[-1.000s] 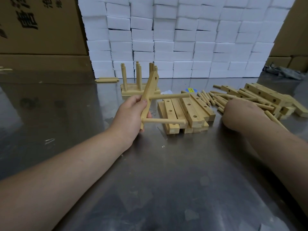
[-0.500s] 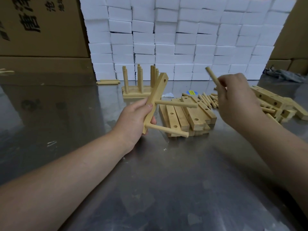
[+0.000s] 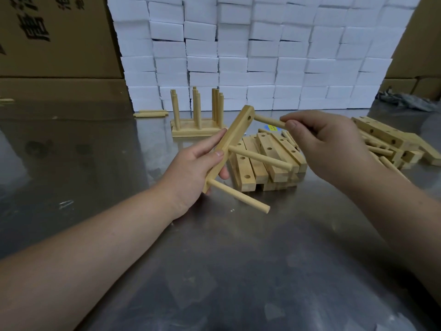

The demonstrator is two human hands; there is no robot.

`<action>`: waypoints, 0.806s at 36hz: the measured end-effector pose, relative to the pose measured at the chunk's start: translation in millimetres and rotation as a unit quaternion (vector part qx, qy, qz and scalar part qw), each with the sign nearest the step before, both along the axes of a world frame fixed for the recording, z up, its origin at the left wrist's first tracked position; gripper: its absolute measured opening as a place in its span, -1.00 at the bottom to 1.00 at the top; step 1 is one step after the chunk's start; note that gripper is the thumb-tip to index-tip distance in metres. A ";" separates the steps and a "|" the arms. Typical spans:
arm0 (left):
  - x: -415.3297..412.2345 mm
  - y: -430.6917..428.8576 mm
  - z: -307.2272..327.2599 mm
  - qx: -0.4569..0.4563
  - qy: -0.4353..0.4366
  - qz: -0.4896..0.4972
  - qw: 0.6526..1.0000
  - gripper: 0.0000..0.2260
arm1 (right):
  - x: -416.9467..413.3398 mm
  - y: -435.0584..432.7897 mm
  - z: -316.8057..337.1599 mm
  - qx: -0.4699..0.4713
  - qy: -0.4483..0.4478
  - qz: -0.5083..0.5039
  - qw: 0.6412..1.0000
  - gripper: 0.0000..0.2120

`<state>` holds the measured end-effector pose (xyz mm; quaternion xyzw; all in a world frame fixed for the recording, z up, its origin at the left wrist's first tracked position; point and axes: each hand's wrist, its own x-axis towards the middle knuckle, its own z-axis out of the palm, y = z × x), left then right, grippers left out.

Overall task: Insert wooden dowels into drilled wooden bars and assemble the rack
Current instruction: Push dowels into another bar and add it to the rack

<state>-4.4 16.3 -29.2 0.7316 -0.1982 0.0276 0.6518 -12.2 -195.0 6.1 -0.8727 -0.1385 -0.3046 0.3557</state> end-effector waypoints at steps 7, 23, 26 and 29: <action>0.0 -0.5 -1.1 0.014 -0.005 -0.006 1.000 -0.71 | -0.1 1.7 -2.6 -0.023 0.005 0.002 1.000 -0.81; -0.3 0.9 0.7 0.050 -0.048 0.003 0.998 -0.69 | -0.8 2.2 -0.5 -0.069 0.017 -0.008 0.997 -0.81; -1.7 -0.1 1.3 0.052 -0.054 0.009 0.997 -0.68 | -1.2 2.4 0.4 -0.076 0.016 -0.008 0.997 -0.80; -2.6 -0.4 2.2 0.062 -0.063 0.014 0.996 -0.67 | -3.1 3.7 2.1 -0.101 0.012 -0.005 0.995 -0.81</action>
